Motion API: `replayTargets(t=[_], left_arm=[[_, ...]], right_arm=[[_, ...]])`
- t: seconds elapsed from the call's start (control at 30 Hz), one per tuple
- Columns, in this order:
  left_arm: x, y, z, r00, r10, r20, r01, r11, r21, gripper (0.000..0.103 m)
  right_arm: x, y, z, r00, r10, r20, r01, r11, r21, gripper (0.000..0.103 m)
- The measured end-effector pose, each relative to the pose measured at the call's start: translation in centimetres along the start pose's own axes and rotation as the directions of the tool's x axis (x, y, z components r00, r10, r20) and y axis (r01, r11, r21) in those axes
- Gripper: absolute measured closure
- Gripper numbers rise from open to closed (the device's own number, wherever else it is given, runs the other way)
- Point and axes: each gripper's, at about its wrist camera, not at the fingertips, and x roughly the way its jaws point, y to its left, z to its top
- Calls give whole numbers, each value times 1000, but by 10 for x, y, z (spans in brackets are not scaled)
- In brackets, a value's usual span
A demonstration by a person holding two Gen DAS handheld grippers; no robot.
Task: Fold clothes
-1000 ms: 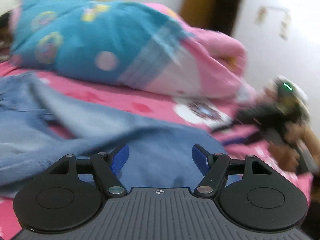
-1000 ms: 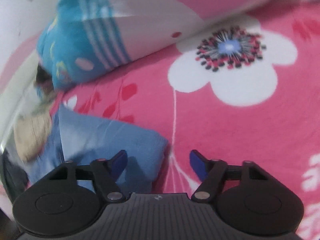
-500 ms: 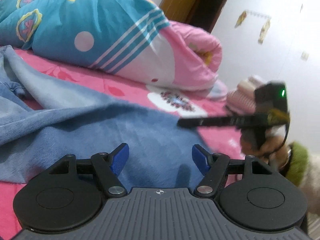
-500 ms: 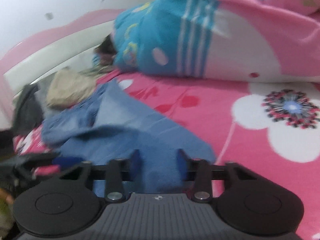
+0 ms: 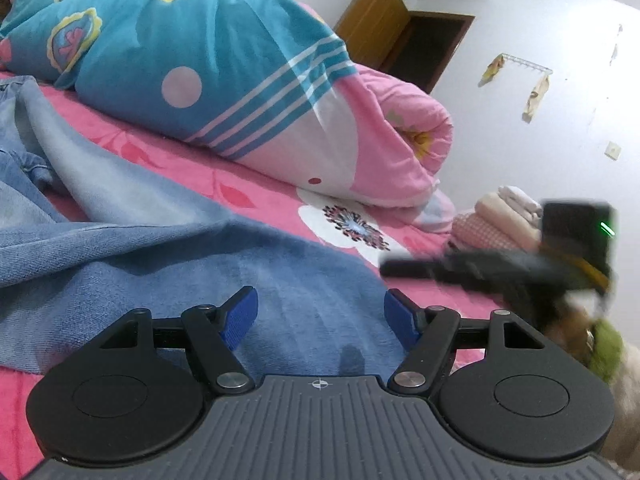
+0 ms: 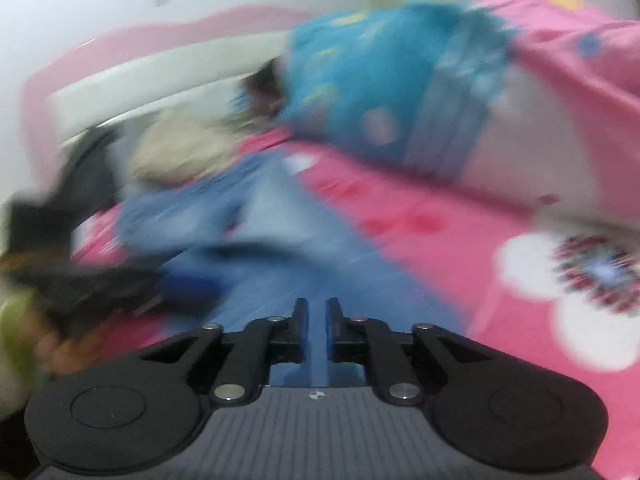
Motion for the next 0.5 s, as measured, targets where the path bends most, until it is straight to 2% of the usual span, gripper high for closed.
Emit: replayTargets(t=[0.07,0.13,0.2,0.23,0.33,0.37,0.4,0.5], left_arm=[[-2,-1,0,1000,-6,7,6,1000,17,33],[-3,-2,-1,1000,-11,12,11,999,42,33],[-5,-5,-2,1000,-17,20,16,997,72,33],[-6,-7,-3,999,-19,25,17,996,87,33],[-12,-12,-2,997,-41,62,33,993,115,33],[-14,-14,-1,996,-48,74,39,992,124,33],[-16,-15,0,994,-61,87,49,991,124,33],[-17,-17,4,990,-74,120,61,992,108,33]], right_arm=[[13,-22,10,999,-19,-32,20,999,46,59],[30,-38,11,993,16,-113,-6,996,89,59],[39,-43,5,978,79,-193,-57,992,115,58],[38,-41,3,974,98,-205,-78,992,104,58],[20,-33,0,969,163,-187,-153,986,68,65],[12,-28,-1,963,195,-183,-187,980,62,72],[4,-22,-2,956,229,-182,-223,973,53,74],[-4,-1,-9,938,261,-229,-270,963,-8,75]])
